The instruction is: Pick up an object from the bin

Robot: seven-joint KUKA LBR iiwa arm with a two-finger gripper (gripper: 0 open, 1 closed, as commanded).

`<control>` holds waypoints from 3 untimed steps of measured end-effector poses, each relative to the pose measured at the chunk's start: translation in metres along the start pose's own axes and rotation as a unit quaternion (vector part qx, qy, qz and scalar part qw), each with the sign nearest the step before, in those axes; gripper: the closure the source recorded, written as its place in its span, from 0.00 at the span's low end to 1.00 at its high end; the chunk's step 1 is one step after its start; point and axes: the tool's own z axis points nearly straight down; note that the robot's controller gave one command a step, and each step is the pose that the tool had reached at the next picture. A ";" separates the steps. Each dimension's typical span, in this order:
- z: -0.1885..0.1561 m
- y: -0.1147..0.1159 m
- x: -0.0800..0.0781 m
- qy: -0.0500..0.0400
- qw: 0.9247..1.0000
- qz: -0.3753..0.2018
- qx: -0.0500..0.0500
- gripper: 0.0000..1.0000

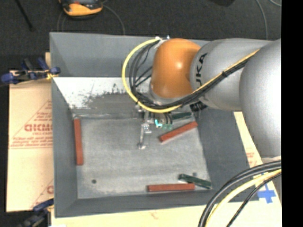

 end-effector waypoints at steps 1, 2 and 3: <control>-0.004 0.000 -0.002 -0.004 1.000 0.001 0.000 0.00; 0.020 -0.030 0.002 -0.006 0.999 -0.041 0.000 0.00; 0.044 -0.065 0.006 -0.004 1.000 -0.029 0.001 0.00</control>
Offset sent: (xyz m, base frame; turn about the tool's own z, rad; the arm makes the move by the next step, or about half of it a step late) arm -0.0128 -0.0889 -0.0679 -0.2154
